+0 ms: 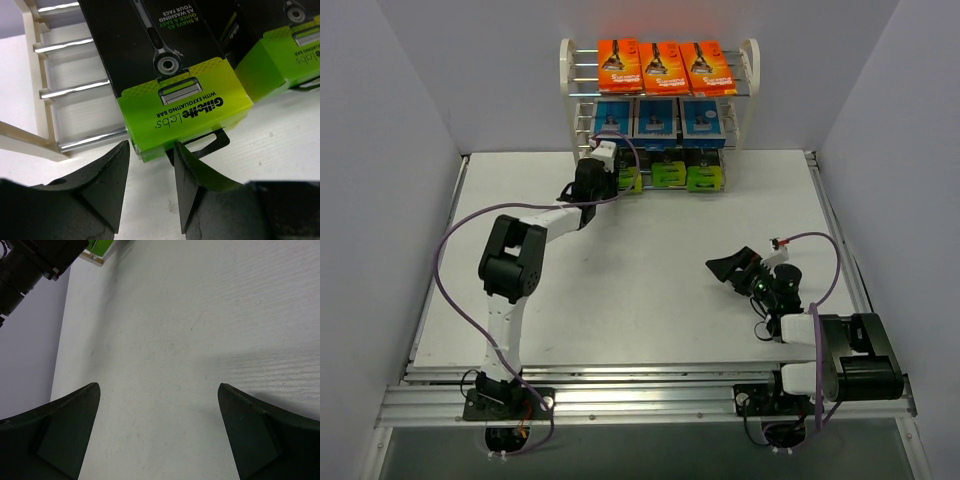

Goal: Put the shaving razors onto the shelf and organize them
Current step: Place the shaving razor onto shelf

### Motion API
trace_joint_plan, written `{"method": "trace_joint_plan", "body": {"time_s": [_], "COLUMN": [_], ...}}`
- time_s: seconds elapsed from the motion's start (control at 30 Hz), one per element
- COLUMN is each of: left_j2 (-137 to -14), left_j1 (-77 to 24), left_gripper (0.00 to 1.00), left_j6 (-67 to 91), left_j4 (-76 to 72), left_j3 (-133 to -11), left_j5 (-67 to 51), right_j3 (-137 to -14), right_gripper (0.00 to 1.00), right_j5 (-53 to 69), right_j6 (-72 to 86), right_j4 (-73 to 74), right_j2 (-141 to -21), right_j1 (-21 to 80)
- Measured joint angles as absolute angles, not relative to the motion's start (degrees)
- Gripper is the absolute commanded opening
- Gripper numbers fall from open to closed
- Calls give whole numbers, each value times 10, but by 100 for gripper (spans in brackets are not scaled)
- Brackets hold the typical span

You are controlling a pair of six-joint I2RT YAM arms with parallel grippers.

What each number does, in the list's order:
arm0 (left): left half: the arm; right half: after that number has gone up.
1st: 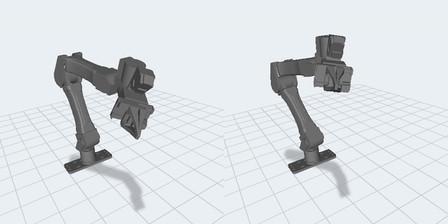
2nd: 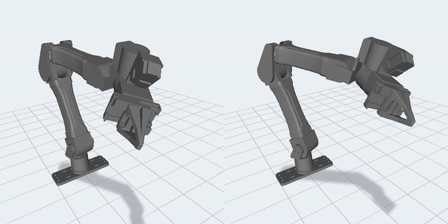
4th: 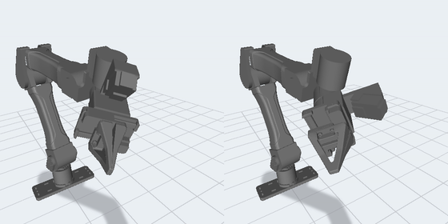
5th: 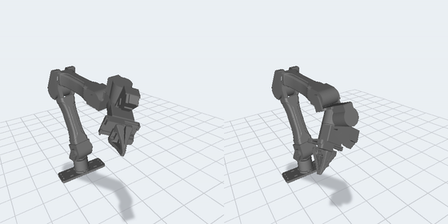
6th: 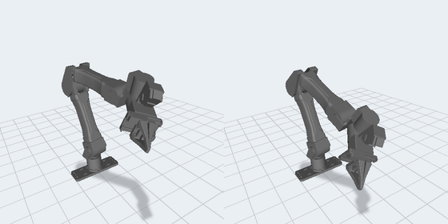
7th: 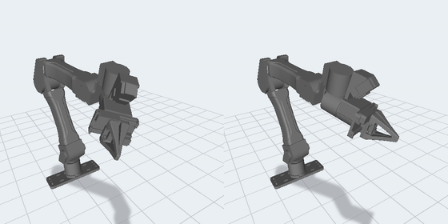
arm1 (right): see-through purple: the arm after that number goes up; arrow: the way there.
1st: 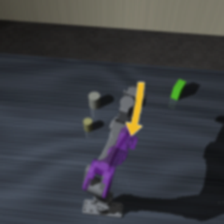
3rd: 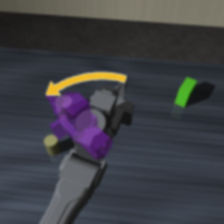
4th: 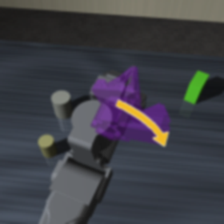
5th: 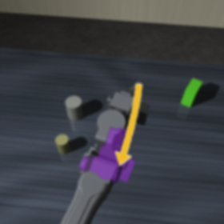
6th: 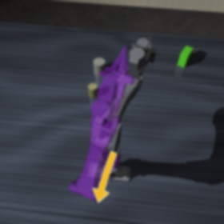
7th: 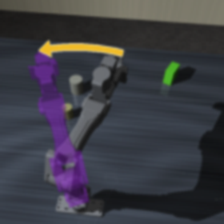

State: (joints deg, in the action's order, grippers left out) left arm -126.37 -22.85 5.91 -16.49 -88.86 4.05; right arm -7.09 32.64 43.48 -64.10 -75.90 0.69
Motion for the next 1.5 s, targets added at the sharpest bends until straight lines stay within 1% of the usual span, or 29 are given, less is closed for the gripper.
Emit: {"method": "trace_joint_plan", "body": {"time_s": [0.33, 0.73, 1.03, 1.13, 1.3, 1.33, 1.5], "left_j2": [-1279, -1305, -1306, -1299, -1275, -1267, -1207], "left_j1": [-228, -229, -228, -228, -228, -228, -229], "left_gripper": [50, 51, 62, 66, 69, 71, 74], "left_j6": [71, 89, 100, 104, 117, 119, 136], "left_j4": [-169, -186, -200, -213, -222, -221, -229], "left_j3": [-917, -940, -935, -909, -859, -849, -793], "left_j5": [74, 86, 95, 95, 94, 93, 90], "right_j3": [-71, -71, -71, -71, -71, -71, -71], "right_gripper": [100, 100, 100, 100, 100, 100, 100], "right_j5": [331, 337, 339, 339, 340, 340, 341], "right_j6": [436, 438, 439, 439, 439, 439, 439], "right_j4": [-659, -671, -680, -680, -680, -680, -684], "right_j2": [-779, -794, -798, -798, -798, -798, -798], "right_j1": [7, 7, 7, 7, 7, 7, 7]}}
